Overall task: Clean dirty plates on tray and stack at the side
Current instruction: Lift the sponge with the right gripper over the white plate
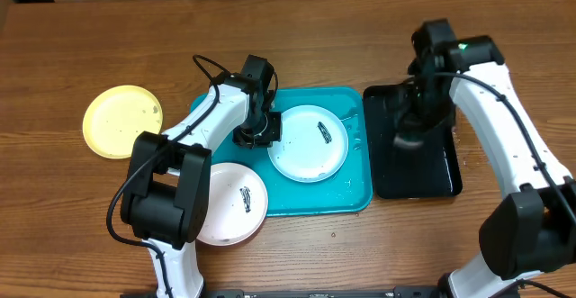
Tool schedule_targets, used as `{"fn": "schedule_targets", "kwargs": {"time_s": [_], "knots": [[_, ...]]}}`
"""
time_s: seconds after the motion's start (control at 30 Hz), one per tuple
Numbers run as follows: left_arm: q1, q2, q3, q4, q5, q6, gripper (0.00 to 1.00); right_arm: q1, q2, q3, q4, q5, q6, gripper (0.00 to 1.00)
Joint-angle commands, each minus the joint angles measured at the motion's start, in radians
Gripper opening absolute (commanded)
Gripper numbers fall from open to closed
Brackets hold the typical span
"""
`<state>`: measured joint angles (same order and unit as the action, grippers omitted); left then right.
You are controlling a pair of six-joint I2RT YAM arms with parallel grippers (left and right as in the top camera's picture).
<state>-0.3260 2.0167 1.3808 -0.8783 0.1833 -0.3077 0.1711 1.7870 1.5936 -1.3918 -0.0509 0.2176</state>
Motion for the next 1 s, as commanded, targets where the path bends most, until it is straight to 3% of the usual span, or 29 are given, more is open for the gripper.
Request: {"fn": "schedule_targets", "kwargs": {"time_s": [0.0,0.23,0.4,0.67,0.97], "knots": [[0.000,0.018,-0.011,-0.003,0.002,0.023,0.04,0.006,-0.016,0.050,0.019,-0.039,0.019,0.04],[0.000,0.018,-0.011,-0.003,0.001,0.023,0.04,0.060,-0.016,0.051,0.167,-0.203,0.049,0.04],[0.000,0.018,-0.011,0.000,0.001,0.023,0.04,0.209,-0.008,0.050,0.315,-0.219,0.056,0.04],[0.000,0.018,-0.011,0.001,0.001,0.023,0.04,0.430,0.074,0.049,0.411,0.110,0.079,0.04],[0.000,0.018,-0.011,0.000,0.001,0.023,0.04,0.466,0.203,0.049,0.395,0.235,0.079,0.04]]}}
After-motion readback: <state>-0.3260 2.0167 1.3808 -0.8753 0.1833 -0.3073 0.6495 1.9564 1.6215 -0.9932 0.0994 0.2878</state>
